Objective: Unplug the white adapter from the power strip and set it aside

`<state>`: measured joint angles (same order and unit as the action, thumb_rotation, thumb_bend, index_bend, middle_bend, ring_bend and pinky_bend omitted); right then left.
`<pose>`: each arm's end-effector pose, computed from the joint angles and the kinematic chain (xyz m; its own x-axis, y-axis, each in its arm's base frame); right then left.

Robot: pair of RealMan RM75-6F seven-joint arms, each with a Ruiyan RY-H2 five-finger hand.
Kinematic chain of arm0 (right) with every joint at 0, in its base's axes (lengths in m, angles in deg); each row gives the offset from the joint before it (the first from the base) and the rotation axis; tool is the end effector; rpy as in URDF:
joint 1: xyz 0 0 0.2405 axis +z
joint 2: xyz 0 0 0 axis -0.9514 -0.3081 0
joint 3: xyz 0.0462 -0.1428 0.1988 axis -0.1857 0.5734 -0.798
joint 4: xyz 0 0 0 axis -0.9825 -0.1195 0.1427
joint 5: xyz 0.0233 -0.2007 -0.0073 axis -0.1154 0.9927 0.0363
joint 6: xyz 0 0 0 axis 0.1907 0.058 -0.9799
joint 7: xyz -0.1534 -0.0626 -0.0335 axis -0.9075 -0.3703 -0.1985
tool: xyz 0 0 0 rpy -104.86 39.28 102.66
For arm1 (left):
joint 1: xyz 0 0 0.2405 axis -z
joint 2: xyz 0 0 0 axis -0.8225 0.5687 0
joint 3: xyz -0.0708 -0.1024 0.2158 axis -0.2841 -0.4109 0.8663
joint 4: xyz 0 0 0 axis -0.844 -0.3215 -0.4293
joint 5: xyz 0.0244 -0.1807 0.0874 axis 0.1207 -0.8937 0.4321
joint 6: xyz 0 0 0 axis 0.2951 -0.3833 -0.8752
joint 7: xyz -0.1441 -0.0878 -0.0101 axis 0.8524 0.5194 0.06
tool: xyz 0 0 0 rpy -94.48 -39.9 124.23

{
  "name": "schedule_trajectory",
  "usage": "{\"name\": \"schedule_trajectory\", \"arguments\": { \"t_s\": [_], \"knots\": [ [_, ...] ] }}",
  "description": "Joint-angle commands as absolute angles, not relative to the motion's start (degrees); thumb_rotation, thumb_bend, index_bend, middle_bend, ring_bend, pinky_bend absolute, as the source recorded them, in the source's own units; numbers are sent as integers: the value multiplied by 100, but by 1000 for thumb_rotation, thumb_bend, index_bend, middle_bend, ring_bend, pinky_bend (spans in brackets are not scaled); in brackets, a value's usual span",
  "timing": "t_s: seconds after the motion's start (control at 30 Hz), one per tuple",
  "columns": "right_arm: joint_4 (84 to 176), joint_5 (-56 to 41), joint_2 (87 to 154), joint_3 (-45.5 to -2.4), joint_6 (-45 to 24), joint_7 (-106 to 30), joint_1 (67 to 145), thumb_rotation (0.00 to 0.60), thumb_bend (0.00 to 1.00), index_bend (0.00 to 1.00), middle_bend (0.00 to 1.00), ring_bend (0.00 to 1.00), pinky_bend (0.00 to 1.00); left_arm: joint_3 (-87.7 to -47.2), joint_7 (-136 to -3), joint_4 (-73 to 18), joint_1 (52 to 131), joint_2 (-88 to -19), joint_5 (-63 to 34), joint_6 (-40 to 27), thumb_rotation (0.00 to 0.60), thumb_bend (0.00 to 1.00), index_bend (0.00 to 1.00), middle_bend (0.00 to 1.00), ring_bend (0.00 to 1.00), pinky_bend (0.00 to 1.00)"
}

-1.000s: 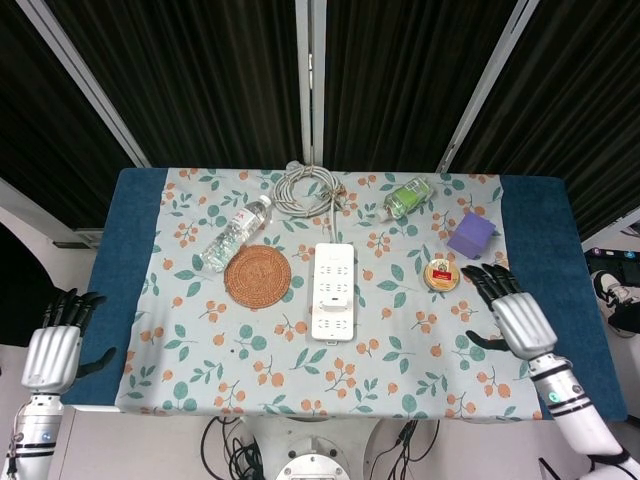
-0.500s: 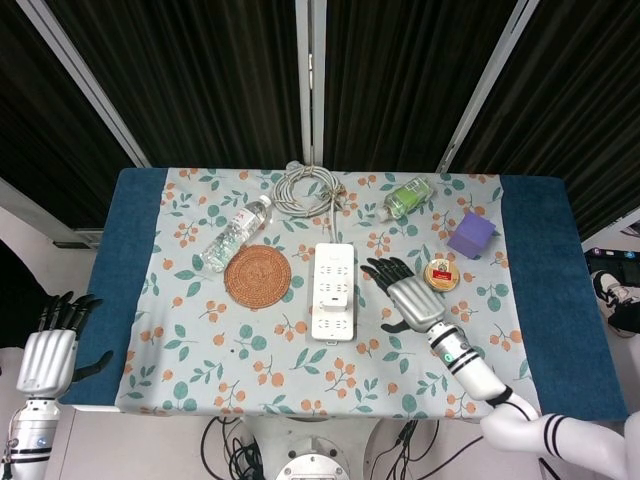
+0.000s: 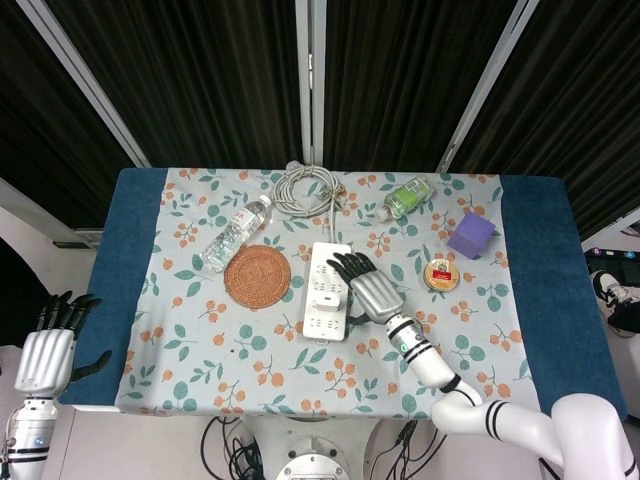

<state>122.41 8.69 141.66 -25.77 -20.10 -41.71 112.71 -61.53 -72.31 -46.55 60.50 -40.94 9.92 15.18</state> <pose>-0.1215 -0.3515 -0.0828 0.2902 -0.2883 0.9125 -0.8881 -0.4363 0.1446 -0.2938 0.2037 0.1273 0.3568 0.0097 0.9341 0.9342 -0.0084 -0.3567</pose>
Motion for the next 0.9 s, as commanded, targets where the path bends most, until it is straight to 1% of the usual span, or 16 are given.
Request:
{"name": "schedule_trajectory", "arguments": {
  "t_s": [0.03, 0.17, 0.23, 0.27, 0.37, 0.4, 0.47, 0.57, 0.67, 0.73, 0.9],
  "knots": [
    [12158, 886, 14305, -2615, -1969, -4180, 11378, 600, 0, 0, 0, 0, 0, -6144, -7247, -4651, 6087, -4070, 1047, 1483, 600, 171, 175, 131, 22, 0],
    [12341, 932, 14228, -2601, -1927, -4211, 11420, 600, 0, 0, 0, 0, 0, -6112, -7379, -4708, 6253, -3999, 1308, 1362, 600, 172, 175, 131, 21, 0],
    [12728, 1057, 13890, -2525, -1866, -4255, 11379, 600, 0, 0, 0, 0, 0, -6061, -7443, -4774, 6407, -3975, 1571, 1241, 600, 172, 175, 131, 22, 0],
    [12983, 1097, 13661, -2502, -1859, -4284, 11354, 600, 0, 0, 0, 0, 0, -6032, -7427, -4804, 6488, -3967, 1706, 1172, 600, 172, 175, 131, 22, 0],
    [14028, 1137, 12671, -2533, -1964, -4500, 11326, 600, 0, 0, 0, 0, 0, -5935, -7269, -4858, 6797, -3979, 2164, 910, 600, 177, 175, 131, 22, 3],
    [14450, 1104, 12246, -2595, -2062, -4611, 11350, 600, 0, 0, 0, 0, 0, -5901, -7258, -4869, 6929, -4003, 2345, 798, 600, 184, 176, 131, 22, 10],
    [15042, 1004, 11576, -2728, -2284, -4822, 11440, 600, 0, 0, 11, 0, 0, -5879, -7221, -4881, 7152, -4120, 2599, 630, 600, 211, 187, 151, 47, 58],
    [15552, 764, 10908, -2915, -2634, -5276, 11656, 600, 13, 0, 39, 0, 0, -5875, -7136, -4893, 7483, -4348, 2797, 295, 600, 264, 209, 205, 114, 124],
    [15727, 422, 10581, -3016, -3076, -5725, 11976, 600, 40, 0, 67, 0, 9, -5919, -7320, -4953, 7801, -4584, 2862, -106, 600, 333, 234, 236, 141, 173],
    [15727, 189, 10495, -3034, -3399, -5888, 12208, 600, 52, 0, 67, 0, 20, -5965, -7498, -4986, 7980, -4753, 2836, -369, 600, 363, 238, 240, 145, 187],
    [15385, -252, 10684, -2900, -4040, -6373, 12855, 600, 58, 0, 67, 0, 45, -6176, -8067, -4988, 8440, -5292, 2512, -1104, 600, 380, 238, 240, 145, 202]
  ]
}}
